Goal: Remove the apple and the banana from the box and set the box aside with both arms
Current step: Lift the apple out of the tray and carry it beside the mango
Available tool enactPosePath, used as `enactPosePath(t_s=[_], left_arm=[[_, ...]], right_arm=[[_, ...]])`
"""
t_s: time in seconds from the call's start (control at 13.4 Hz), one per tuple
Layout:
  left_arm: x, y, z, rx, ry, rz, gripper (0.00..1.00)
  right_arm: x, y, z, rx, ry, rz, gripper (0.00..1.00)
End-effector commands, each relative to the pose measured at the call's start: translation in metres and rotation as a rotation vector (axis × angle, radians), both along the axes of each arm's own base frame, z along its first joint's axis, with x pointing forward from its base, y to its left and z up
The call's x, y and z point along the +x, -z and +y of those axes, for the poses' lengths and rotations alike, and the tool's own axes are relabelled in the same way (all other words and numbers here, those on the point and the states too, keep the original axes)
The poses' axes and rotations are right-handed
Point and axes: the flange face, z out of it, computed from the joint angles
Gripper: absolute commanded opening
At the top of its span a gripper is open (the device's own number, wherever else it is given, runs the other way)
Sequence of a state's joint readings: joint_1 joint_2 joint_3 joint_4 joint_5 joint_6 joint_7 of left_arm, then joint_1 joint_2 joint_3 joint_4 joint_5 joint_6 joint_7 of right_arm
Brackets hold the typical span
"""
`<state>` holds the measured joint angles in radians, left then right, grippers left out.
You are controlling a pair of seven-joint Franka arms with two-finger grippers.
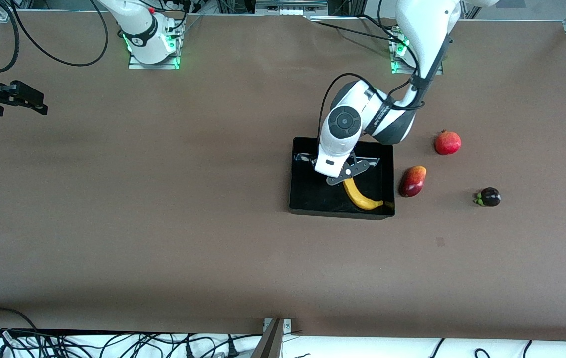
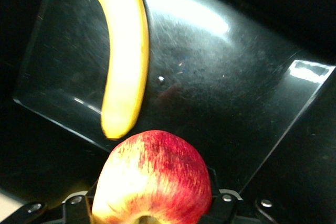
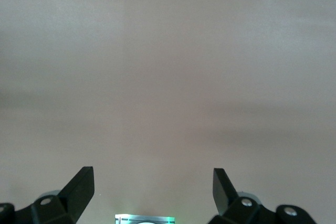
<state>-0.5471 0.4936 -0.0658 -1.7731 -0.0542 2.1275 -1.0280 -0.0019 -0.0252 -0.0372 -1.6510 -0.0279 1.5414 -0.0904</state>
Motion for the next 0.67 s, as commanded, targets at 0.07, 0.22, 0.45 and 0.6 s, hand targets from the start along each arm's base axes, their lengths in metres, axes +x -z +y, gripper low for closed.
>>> enactPosePath(t_s=[0.07,0.22,0.45,0.6], left_arm=[[0.034,-0.054,0.042,-0.053,0.054,0.063,0.00],[0.048,-0.080,0.075,-0.073,0.094,0.063,0.00],[0.070,-0.097,0.145,-0.098,0.156,0.085,0.00],[0.088,-0.096,0.202,-0.118,0.193,0.081,0.00]], right_arm=[[-0.003,-0.006,0.001,0.015,-0.009,0.003,1.00],[-0.003,-0.006,0.001,0.017,-0.009,0.003,1.00],[-0.003,-0.006,0.001,0.017,-0.007,0.003,1.00],[-0.003,-0.005,0.001,0.016,-0.003,0.006,1.00]])
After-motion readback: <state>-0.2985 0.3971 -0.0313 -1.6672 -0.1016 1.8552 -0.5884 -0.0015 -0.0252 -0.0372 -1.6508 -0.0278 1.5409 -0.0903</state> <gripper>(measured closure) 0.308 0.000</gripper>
